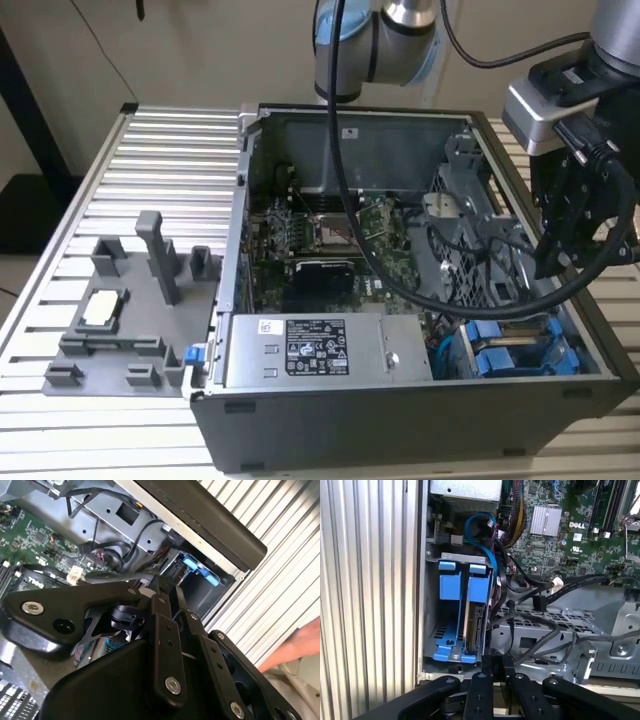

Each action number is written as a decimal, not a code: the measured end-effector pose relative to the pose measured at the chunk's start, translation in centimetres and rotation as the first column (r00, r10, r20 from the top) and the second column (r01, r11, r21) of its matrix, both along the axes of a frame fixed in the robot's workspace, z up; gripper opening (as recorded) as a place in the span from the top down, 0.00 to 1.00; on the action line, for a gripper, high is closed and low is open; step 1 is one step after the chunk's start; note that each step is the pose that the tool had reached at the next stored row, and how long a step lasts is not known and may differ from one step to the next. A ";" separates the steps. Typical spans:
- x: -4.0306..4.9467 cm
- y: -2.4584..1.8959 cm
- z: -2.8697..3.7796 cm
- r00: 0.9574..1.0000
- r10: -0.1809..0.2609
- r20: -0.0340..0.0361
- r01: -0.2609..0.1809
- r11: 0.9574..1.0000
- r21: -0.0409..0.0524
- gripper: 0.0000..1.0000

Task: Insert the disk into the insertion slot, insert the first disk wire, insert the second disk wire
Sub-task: 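Insert the first disk wire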

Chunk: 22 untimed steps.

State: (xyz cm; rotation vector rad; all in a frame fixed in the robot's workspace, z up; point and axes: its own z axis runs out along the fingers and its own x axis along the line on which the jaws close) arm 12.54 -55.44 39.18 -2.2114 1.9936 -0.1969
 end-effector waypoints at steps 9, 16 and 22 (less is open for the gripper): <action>0.24 0.00 -0.13 0.998 0.000 -0.055 -0.003 0.999 -0.054 0.81; 0.52 0.00 -0.57 0.996 -0.006 -0.086 0.001 0.999 -0.052 0.81; 0.67 0.03 -1.08 0.996 -0.026 -0.090 0.022 0.999 -0.046 0.81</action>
